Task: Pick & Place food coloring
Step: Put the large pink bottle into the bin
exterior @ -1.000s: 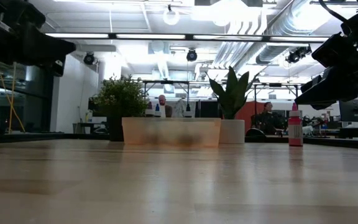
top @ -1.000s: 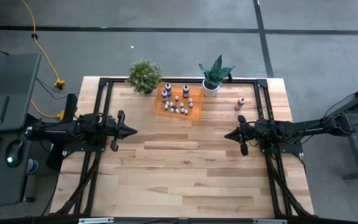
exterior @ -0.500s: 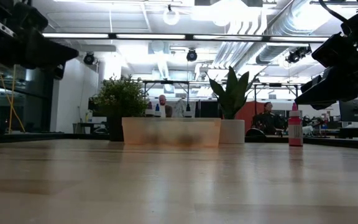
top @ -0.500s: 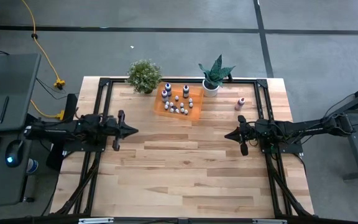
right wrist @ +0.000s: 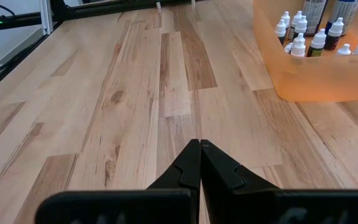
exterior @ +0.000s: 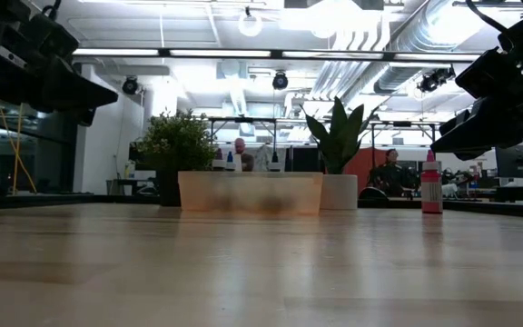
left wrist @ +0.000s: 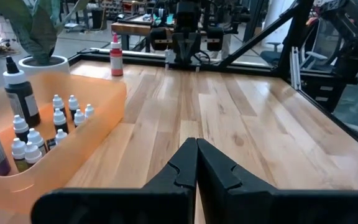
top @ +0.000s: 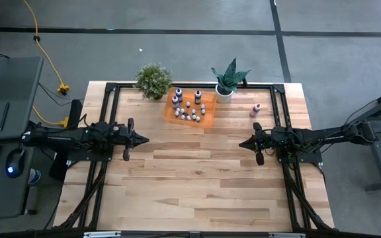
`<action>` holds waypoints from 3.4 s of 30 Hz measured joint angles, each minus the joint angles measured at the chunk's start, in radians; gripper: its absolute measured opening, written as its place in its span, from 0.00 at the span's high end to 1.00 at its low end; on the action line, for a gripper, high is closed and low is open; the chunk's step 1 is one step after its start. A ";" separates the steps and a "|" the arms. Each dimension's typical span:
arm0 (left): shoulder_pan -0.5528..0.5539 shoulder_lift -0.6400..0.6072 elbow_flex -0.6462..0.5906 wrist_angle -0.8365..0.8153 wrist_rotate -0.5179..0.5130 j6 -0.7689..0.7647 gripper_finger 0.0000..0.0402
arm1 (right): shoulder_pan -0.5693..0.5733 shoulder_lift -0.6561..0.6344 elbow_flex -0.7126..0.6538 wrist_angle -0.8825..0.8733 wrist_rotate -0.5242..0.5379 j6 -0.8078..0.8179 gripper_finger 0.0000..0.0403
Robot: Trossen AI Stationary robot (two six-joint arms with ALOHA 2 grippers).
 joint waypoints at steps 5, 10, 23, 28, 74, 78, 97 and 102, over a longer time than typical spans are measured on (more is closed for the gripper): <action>0.000 0.000 0.000 0.001 -0.002 0.000 1.00 | 0.000 0.000 0.000 0.000 0.000 0.000 1.00; 0.000 0.000 0.000 0.002 -0.002 0.000 1.00 | 0.000 0.000 0.000 0.000 0.000 0.000 1.00; 0.000 0.000 0.000 0.003 -0.002 0.000 1.00 | 0.000 0.000 0.000 0.000 0.000 0.000 1.00; 0.000 0.000 0.000 0.003 -0.002 0.000 1.00 | 0.000 0.000 0.000 0.000 0.000 0.000 1.00; 0.000 0.000 0.000 0.003 -0.003 0.000 1.00 | -0.204 0.545 1.027 -0.907 0.207 0.024 1.00; 0.000 0.000 0.000 0.003 -0.003 0.000 1.00 | -0.302 0.653 1.191 -1.122 0.155 0.035 1.00; 0.000 0.000 0.000 0.003 -0.003 -0.001 1.00 | -0.635 0.630 1.165 -1.378 0.140 0.367 0.78; 0.000 0.000 0.000 0.003 -0.003 0.000 1.00 | -0.690 0.675 1.165 -1.340 0.149 0.413 0.59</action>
